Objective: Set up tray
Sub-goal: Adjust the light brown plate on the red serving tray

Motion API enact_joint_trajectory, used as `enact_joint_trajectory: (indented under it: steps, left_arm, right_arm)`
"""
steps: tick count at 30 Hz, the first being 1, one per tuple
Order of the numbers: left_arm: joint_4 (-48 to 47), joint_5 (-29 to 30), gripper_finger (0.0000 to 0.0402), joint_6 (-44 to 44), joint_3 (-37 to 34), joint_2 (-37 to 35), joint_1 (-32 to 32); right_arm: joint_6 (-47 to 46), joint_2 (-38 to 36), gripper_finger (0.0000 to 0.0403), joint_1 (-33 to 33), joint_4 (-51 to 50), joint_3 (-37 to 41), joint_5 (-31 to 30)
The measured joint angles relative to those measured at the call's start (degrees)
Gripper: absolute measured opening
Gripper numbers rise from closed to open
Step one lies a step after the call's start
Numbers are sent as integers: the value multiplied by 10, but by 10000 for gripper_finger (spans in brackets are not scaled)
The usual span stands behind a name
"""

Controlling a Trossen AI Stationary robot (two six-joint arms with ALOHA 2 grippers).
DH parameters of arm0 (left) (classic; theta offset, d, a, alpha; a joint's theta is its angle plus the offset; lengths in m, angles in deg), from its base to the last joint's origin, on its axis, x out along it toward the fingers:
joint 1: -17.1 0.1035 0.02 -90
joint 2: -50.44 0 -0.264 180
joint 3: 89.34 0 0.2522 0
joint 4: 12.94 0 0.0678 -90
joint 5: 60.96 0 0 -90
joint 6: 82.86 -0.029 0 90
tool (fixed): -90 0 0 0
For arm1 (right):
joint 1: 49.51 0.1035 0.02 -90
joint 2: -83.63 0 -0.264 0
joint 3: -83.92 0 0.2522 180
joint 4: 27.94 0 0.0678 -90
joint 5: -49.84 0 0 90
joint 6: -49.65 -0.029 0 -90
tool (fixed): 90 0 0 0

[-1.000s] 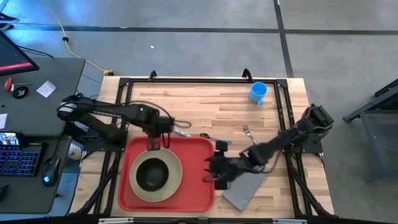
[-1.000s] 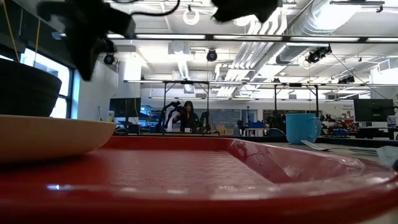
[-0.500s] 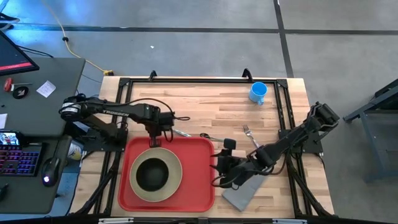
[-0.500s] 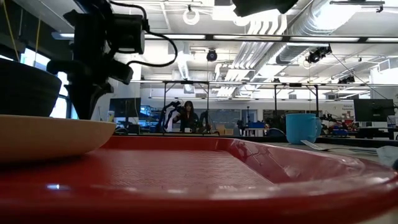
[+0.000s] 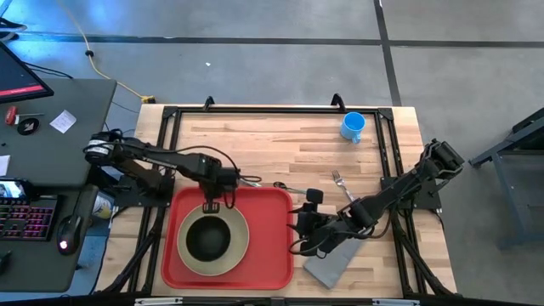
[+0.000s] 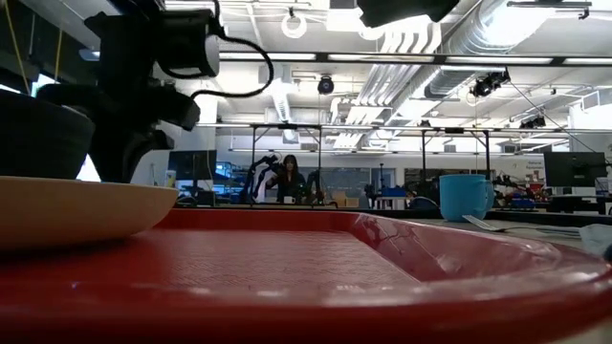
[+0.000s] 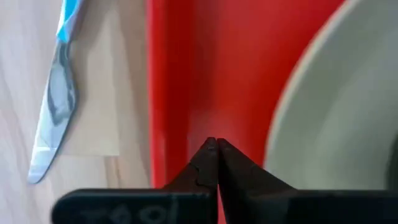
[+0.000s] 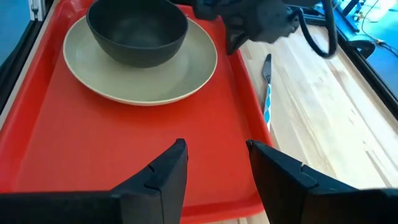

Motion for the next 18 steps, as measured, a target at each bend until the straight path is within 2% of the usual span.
enact_joint_trajectory:
  steps: [6,12,18]
  left_arm:
    - [8,-6,23,16,0,4,-19]
    - [10,-36,63,24,0,5,-25]
    - [13,-57,20,24,0,5,-37]
  right_arm:
    - [-2,0,165,0,-3,0,-3]
    - [-2,0,165,0,-4,0,-5]
    - [-1,0,165,0,-4,0,-5]
